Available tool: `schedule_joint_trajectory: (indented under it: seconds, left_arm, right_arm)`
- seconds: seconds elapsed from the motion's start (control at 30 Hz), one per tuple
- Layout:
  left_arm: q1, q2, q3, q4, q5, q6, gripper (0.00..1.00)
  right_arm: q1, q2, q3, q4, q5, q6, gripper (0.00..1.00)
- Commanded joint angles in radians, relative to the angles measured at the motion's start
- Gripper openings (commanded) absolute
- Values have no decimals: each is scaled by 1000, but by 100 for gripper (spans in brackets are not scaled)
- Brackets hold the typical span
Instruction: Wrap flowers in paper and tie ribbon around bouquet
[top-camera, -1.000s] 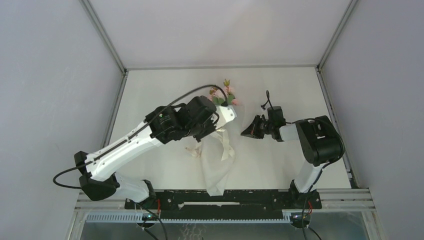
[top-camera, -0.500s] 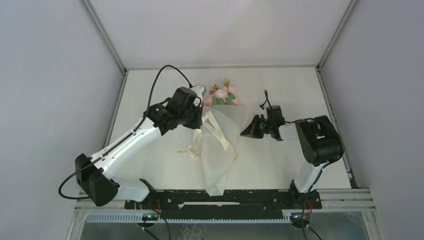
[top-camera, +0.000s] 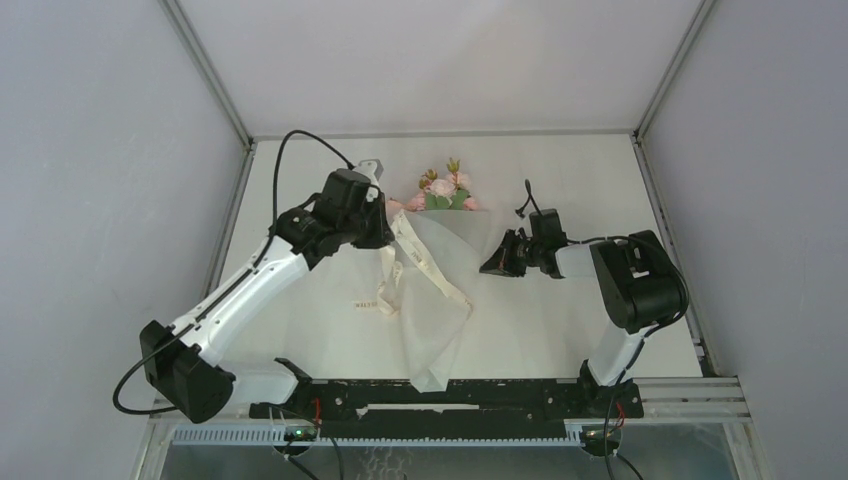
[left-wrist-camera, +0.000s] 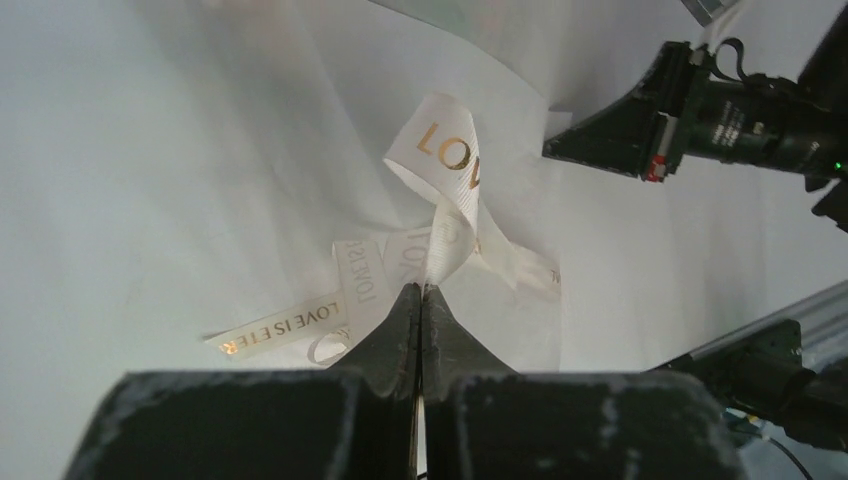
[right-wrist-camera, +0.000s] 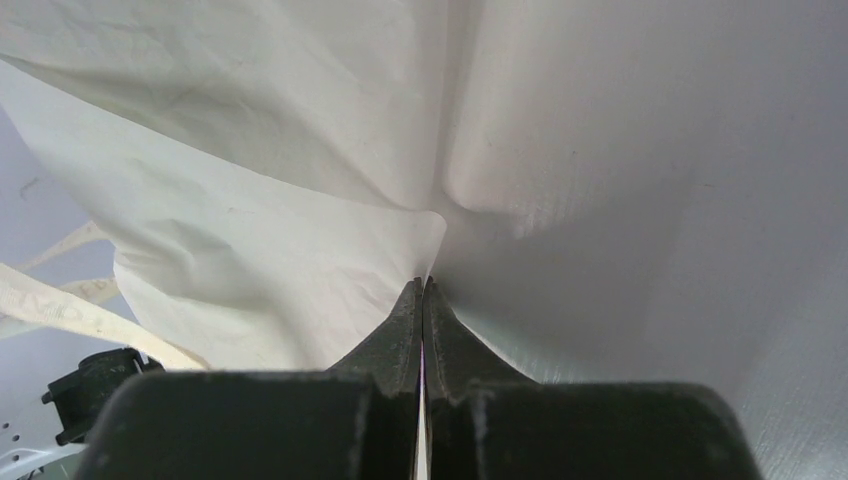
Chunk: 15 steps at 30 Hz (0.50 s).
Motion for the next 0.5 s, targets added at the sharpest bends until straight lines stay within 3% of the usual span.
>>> schedule_joint_trajectory:
  seconds: [0.0, 0.13, 0.27, 0.47]
  left_arm:
    - [-1, -13, -80, 89, 110, -44, 0]
    - [4, 68, -100, 147, 152, -23, 0]
    - [6, 147, -64, 132, 182, 14, 0]
    - [4, 172, -90, 162, 210, 45, 0]
  right_arm:
    - [14, -28, 42, -46, 14, -44, 6]
    - [9, -50, 54, -83, 31, -60, 19]
    - [-12, -91, 61, -148, 52, -73, 39]
    - [-11, -270, 93, -321, 226, -130, 51]
